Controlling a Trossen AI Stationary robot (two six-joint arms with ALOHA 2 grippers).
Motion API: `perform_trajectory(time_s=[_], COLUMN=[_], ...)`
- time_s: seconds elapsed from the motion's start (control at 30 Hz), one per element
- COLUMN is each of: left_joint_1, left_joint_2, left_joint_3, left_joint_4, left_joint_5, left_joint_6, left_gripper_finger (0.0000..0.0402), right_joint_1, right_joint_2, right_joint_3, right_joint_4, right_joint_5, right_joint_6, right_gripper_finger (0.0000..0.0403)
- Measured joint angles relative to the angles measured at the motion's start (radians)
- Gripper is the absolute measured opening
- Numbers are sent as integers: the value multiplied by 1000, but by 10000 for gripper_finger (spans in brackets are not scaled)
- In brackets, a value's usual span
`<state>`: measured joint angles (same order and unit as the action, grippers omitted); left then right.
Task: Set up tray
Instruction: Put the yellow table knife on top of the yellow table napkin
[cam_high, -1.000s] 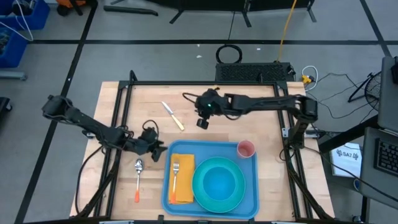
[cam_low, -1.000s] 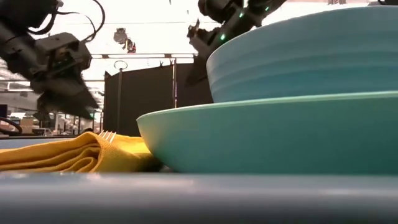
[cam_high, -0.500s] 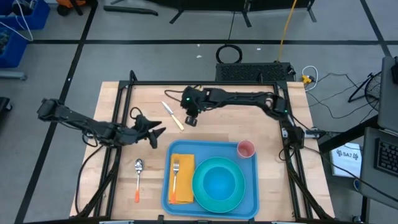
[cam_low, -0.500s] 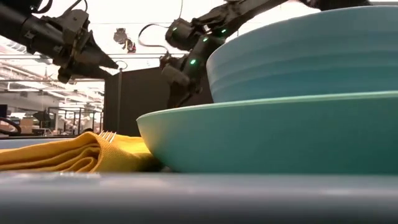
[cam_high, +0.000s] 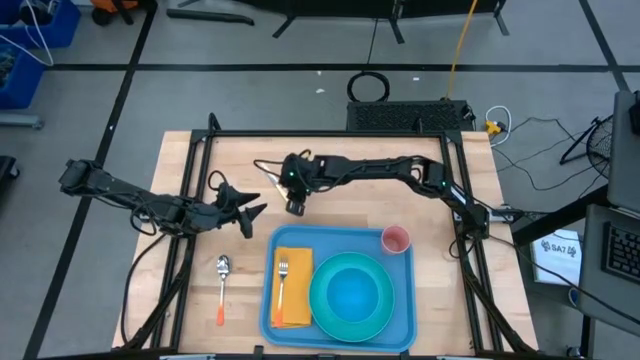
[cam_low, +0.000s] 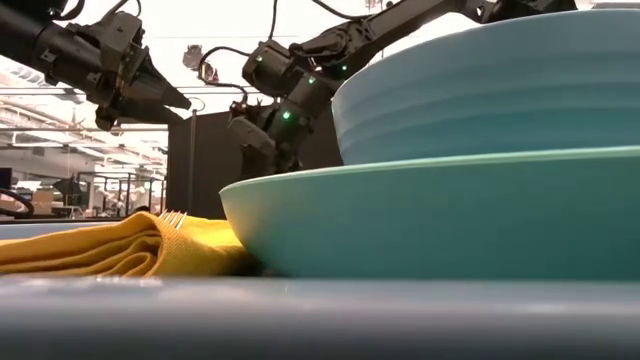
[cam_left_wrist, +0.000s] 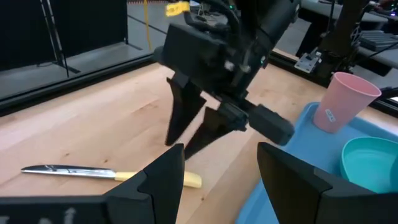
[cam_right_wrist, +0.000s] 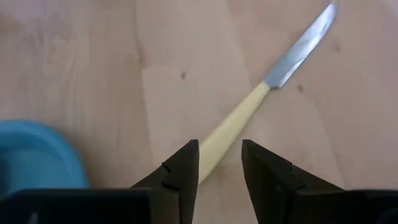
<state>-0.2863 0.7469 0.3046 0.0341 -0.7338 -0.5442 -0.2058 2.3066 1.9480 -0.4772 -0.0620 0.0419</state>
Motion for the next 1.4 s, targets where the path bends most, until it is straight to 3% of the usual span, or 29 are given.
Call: perform_trajectory(time_s=[0.4, 0.67, 0.83, 1.0, 1.13, 1.2, 1.4], left_joint_1=[0, 0, 20, 149, 321, 425, 645], left_joint_2=[0, 0, 2, 44, 115, 157, 326], left_joint_3=[0, 0, 0, 0, 12, 47, 198], left_joint_4=[3, 15, 6, -65, -62, -51, -27], left_joint_5=[2, 8, 3, 269, 298, 393, 692], left_joint_6=[-10, 3, 22, 108, 256, 317, 533], left_gripper_finger=[207, 207, 207, 207, 207, 207, 207], right_joint_1=[37, 38, 54, 97, 139, 159, 170], right_joint_2=[81, 74, 6, -141, -296, -367, -547], right_joint_3=[-33, -33, -34, -34, -32, -32, -32], right_joint_4=[64, 91, 69, 53, 56, 30, -54], right_joint_5=[-71, -107, -149, -146, -112, -84, 85], right_joint_6=[61, 77, 67, -25, -114, -152, -211], right_gripper_finger=[111, 102, 101, 100, 100, 100, 100])
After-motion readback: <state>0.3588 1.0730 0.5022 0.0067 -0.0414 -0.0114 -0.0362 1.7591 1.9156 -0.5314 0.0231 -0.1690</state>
